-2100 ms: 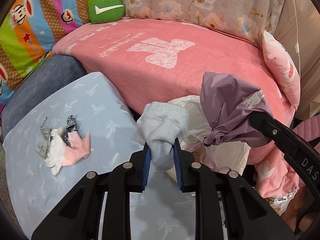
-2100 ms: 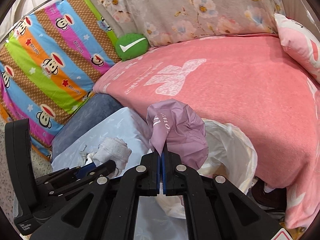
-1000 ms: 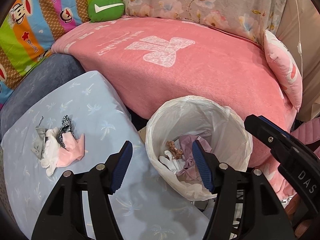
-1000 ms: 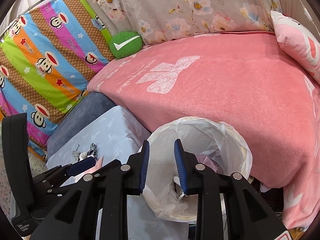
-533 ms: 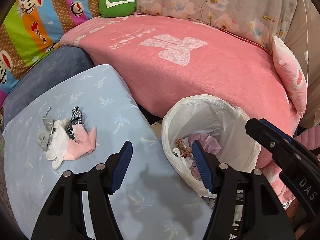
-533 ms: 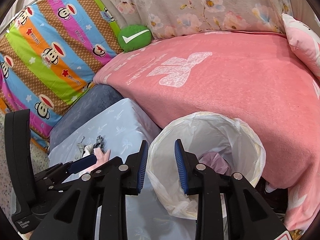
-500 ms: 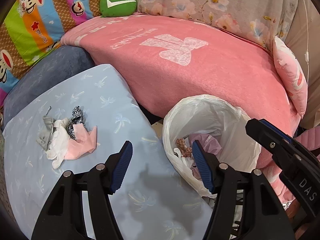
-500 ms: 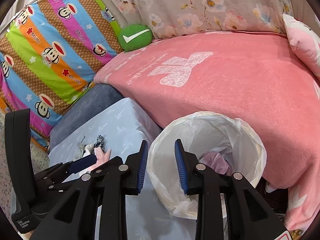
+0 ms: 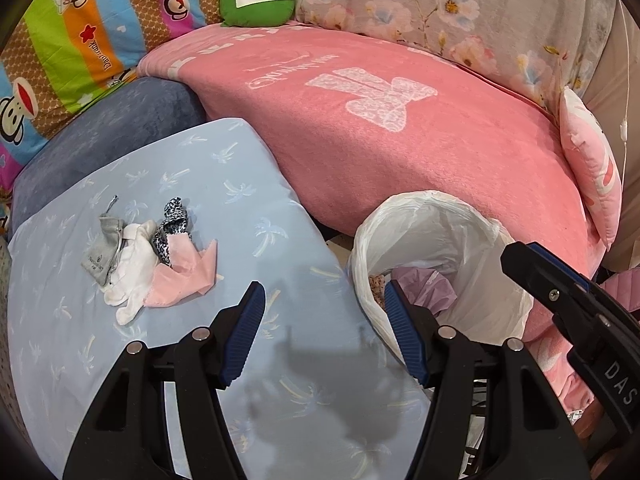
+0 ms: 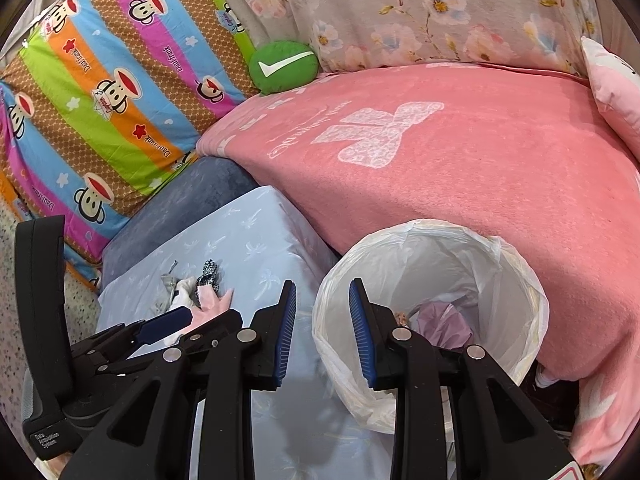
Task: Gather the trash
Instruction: 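Move both open tools back from the bin to the remaining pile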
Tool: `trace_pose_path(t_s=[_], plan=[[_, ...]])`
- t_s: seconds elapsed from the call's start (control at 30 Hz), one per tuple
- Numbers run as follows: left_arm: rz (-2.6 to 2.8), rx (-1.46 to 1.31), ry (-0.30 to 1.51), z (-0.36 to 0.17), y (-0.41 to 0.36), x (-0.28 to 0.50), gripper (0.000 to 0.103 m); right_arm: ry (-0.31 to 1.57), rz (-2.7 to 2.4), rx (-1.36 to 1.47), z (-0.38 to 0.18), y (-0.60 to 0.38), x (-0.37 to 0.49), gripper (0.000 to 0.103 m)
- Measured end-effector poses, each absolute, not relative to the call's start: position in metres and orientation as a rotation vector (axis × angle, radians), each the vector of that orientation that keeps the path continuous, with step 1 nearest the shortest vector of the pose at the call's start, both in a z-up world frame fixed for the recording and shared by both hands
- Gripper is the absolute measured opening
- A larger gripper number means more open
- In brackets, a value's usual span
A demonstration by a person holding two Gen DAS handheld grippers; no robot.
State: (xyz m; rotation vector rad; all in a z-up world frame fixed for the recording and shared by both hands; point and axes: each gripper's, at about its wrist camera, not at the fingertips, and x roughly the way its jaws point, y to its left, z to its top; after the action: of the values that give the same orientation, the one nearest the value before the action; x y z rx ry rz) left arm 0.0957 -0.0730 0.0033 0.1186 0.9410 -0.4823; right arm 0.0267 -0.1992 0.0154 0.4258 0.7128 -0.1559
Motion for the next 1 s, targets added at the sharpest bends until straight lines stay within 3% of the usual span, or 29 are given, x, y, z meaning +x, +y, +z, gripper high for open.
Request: trace_pose_path(t_s=[0.73, 1.0], plan=[[-0.405, 0.035, 0.965, -0.004, -0.016, 0.112, 0.059, 0.753, -0.078, 0.357, 0.014, -0.15, 0.054, 0.028], [-0.35, -0.007, 0.973, -0.009, 0.017, 0.121, 0.066, 0.778, -0.037, 0.325, 0.011, -0.123, 0.068, 0.028]])
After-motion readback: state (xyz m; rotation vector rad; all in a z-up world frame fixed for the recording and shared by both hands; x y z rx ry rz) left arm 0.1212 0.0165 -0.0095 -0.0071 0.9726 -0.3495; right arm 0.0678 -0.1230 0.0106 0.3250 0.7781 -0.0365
